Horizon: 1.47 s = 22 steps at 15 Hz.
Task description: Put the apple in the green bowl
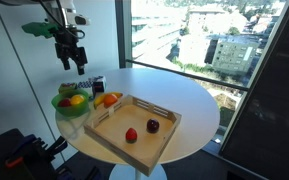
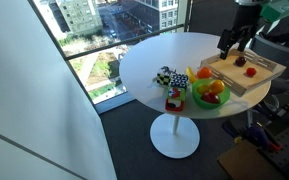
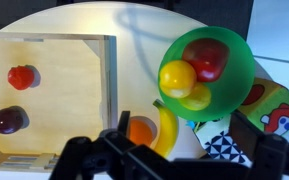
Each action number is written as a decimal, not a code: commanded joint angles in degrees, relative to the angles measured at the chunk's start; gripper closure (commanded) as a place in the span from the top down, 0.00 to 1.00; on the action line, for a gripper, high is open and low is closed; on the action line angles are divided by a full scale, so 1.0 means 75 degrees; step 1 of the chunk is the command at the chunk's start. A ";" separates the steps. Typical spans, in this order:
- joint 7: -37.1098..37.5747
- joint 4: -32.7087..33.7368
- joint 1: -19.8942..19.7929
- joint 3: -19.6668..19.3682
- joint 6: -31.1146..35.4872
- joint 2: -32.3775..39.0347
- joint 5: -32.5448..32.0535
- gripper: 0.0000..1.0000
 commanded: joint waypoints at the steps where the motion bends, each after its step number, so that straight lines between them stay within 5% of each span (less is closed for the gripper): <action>1: 0.0479 -0.0047 -0.0245 -0.0029 -0.0574 -0.0651 -0.0312 1.00; 11: 0.0131 0.0051 -0.0365 -0.0248 -0.1794 -0.1734 -0.0215 1.00; 22: -0.0092 0.0013 -0.0380 -0.0284 -0.1707 -0.1723 -0.0259 1.00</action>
